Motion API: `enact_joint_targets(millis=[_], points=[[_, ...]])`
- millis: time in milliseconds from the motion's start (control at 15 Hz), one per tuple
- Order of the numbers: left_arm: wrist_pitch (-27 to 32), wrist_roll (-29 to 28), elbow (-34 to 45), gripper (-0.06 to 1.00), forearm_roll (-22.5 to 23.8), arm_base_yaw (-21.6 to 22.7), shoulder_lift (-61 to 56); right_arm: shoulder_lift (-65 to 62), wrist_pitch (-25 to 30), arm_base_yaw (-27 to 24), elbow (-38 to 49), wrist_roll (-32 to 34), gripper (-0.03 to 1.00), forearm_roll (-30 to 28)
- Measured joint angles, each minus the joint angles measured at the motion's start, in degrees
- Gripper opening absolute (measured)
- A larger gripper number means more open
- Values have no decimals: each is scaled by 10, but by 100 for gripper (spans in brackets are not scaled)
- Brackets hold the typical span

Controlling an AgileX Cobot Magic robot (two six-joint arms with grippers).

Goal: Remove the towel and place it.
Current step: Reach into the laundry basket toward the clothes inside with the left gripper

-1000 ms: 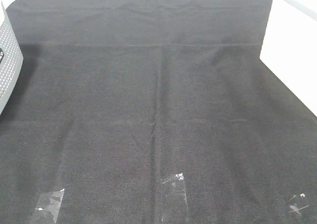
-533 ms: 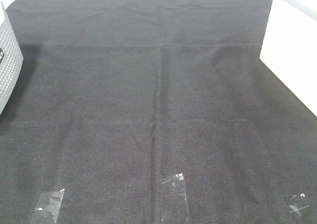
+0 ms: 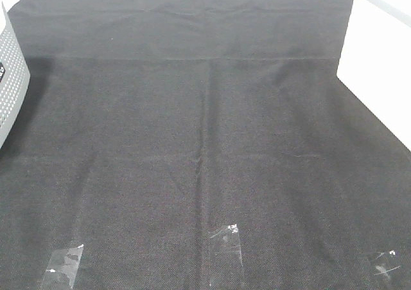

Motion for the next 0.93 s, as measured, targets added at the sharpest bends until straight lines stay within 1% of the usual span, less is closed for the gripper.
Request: enact_joint_targets(millis=[133, 267, 333, 400, 467, 533, 733, 933], points=[[6, 5, -3, 99, 0, 0, 3, 0, 0, 0, 0, 0, 79, 0], [31, 10, -42, 99, 0, 0, 44, 0, 0, 0, 0, 0, 79, 0], [57, 22, -92, 99, 0, 0, 92, 0, 0, 0, 0, 0, 79, 0], [70, 28, -132, 99, 0, 0, 132, 0, 0, 0, 0, 0, 79, 0], [77, 31, -152, 99, 0, 0, 152, 0, 0, 0, 0, 0, 79, 0], [88, 48, -207, 99, 0, 0, 207, 0, 0, 0, 0, 0, 79, 0], [94, 123, -318, 99, 6, 0, 333, 0, 0, 0, 0, 0, 79, 0], [95, 235, -409, 99, 14, 0, 445, 0, 0, 0, 0, 0, 79, 0]])
